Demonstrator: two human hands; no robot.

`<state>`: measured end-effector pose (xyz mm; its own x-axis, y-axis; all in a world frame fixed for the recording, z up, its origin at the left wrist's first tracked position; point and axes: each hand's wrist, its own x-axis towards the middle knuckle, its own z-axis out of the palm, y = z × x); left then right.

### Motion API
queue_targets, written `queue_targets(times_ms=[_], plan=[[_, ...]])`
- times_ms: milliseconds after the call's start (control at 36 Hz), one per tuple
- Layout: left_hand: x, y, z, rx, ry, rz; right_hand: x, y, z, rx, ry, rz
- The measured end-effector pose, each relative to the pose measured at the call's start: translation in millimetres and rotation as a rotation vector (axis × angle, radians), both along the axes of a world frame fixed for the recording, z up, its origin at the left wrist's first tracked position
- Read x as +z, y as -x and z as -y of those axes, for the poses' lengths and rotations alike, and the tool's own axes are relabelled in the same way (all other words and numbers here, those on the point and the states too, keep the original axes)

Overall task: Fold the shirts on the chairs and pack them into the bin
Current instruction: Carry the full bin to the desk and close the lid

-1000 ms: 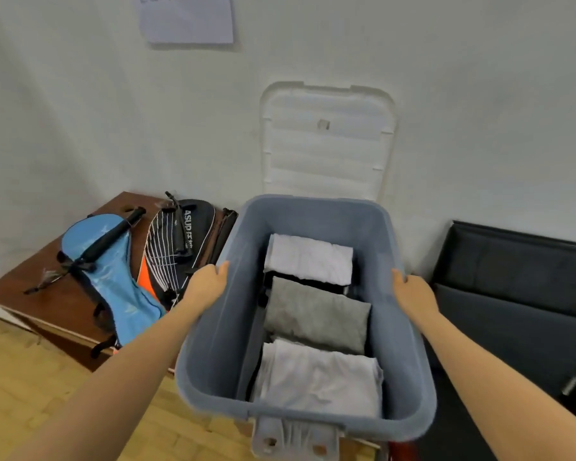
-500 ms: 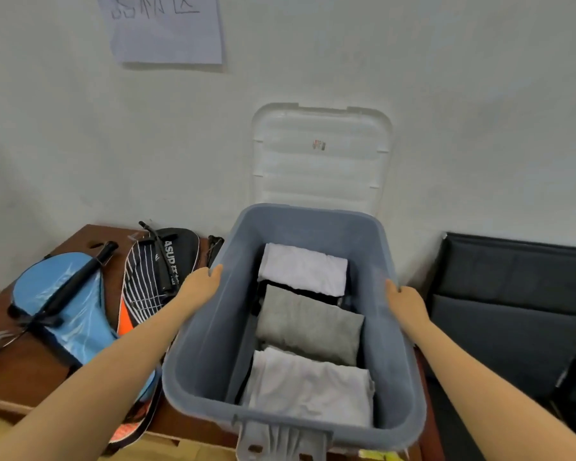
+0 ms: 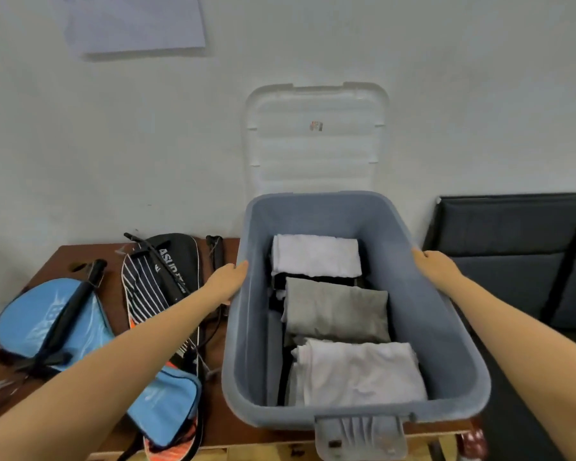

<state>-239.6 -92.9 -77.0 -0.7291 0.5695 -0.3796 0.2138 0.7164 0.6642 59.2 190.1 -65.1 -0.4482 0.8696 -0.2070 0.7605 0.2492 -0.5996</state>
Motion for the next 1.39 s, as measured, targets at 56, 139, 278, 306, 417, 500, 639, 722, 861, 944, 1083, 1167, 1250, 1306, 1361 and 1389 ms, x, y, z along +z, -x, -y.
queue_targets(times_ms=[56,139,278,306,417,500,639,722,861,944,1083,1167,1250,1306,1361,1389], plan=[[10,17,-15,0.052,-0.046,0.032,4,14,-15,0.025,-0.079,-0.036],[32,42,-45,0.21,-0.217,0.114,18,44,-44,0.006,-0.217,-0.174],[76,89,-104,0.336,-0.383,0.089,64,105,-92,0.001,-0.248,-0.403],[88,98,-120,0.365,-0.419,0.078,75,121,-105,0.005,-0.248,-0.447],[126,137,-191,0.474,-0.572,-0.025,105,184,-159,-0.05,-0.158,-0.636],[141,161,-230,0.574,-0.627,-0.062,110,224,-188,-0.17,-0.092,-0.725],[132,179,-267,0.612,-0.737,0.073,98,249,-215,-0.4,0.048,-0.987],[132,171,-271,0.585,-0.816,0.118,86,251,-222,-0.323,0.226,-1.045],[133,161,-258,0.572,-0.869,0.207,80,243,-223,-0.253,0.403,-1.032],[142,152,-250,0.552,-0.905,0.193,89,229,-218,-0.236,0.414,-1.054],[175,127,-226,0.464,-0.942,0.213,129,178,-192,-0.188,0.359,-1.169],[192,107,-205,0.351,-0.928,0.346,155,141,-171,-0.153,0.326,-1.281],[208,71,-174,0.257,-0.825,0.461,179,96,-144,-0.149,0.244,-1.324],[216,48,-153,0.223,-0.786,0.574,189,66,-128,-0.14,0.199,-1.337],[223,18,-129,0.209,-0.804,0.716,197,33,-107,-0.151,0.168,-1.353],[226,7,-120,0.193,-0.813,0.793,202,21,-100,-0.159,0.142,-1.361]])
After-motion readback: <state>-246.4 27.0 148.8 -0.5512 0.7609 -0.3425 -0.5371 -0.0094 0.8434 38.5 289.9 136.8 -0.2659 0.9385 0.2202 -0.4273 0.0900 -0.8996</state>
